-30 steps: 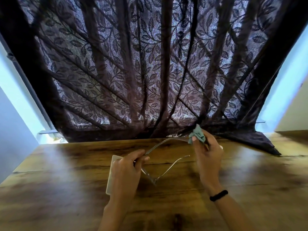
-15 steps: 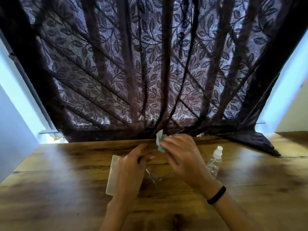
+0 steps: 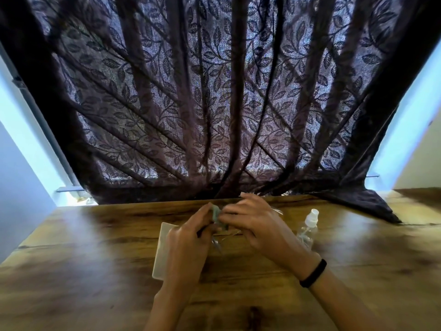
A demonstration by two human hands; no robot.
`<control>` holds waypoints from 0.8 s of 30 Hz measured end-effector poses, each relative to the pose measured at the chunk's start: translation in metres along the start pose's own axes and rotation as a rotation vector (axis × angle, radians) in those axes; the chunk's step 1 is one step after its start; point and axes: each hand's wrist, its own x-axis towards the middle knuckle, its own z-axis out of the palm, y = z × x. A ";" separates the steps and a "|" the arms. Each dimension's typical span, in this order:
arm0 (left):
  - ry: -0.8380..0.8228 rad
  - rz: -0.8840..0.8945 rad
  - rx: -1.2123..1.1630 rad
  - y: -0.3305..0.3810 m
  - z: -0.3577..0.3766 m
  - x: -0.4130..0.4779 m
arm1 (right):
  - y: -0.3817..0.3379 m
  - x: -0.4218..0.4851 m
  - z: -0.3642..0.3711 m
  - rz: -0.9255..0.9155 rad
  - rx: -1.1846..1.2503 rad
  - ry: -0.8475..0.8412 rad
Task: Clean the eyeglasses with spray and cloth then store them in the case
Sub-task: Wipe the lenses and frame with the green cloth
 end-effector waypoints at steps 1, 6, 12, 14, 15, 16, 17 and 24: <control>0.015 -0.006 0.002 -0.001 0.000 0.000 | 0.002 -0.001 -0.001 0.020 -0.033 0.021; 0.072 0.007 0.003 0.000 -0.002 0.002 | 0.019 -0.011 -0.007 0.174 -0.161 0.188; 0.099 0.016 0.031 -0.004 0.001 0.002 | 0.028 -0.027 -0.007 0.362 -0.142 0.300; 0.100 0.016 0.032 -0.004 0.002 0.003 | 0.027 -0.027 -0.007 0.356 -0.146 0.297; 0.098 0.016 0.029 -0.004 0.002 0.004 | 0.026 -0.025 -0.008 0.333 -0.150 0.290; 0.094 0.019 0.025 -0.003 0.003 0.004 | 0.025 -0.022 -0.009 0.300 -0.156 0.281; 0.088 0.025 0.022 -0.001 0.003 0.005 | 0.023 -0.019 -0.009 0.262 -0.161 0.268; 0.009 0.108 0.057 0.010 0.004 0.001 | -0.008 -0.006 0.006 0.031 -0.166 0.165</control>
